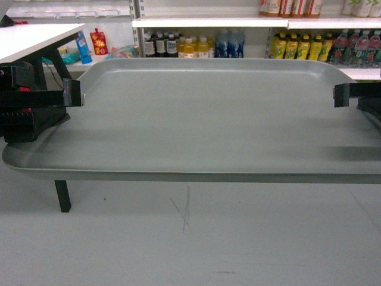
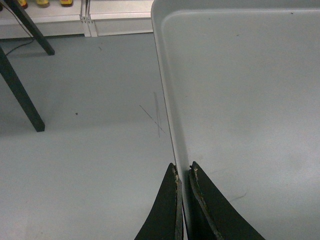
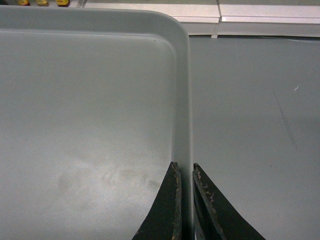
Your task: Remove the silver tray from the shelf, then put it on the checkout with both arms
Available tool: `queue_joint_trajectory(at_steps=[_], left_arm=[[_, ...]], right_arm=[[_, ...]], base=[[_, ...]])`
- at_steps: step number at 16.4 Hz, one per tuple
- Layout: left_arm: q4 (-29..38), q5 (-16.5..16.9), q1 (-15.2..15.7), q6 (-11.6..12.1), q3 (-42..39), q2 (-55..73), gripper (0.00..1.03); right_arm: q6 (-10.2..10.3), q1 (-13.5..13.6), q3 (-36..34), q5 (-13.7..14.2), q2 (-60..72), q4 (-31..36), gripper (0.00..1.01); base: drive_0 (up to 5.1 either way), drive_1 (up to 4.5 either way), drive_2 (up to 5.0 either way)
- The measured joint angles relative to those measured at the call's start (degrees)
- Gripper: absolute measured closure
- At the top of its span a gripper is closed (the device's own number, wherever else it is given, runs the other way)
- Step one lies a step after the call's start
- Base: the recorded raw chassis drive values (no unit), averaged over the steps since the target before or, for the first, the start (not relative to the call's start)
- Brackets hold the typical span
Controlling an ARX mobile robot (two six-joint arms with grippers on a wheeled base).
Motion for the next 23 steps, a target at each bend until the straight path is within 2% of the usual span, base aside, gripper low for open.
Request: queue_joint_trajectory(at_steps=[1, 23], left_arm=[[0.02, 0.00, 0.00, 0.00, 0.00, 0.00, 0.99], [0.20, 0.11, -0.02, -0.02, 0.02, 0.11, 0.99]], right_arm=[[0.00, 0.00, 0.00, 0.00, 0.00, 0.02, 0.98], [-0.02, -0.07, 0.02, -0.37, 0.07, -0.07, 0.98]], base=[[0.0, 0.00, 0.0], [-4.9, 2.50, 2.5]])
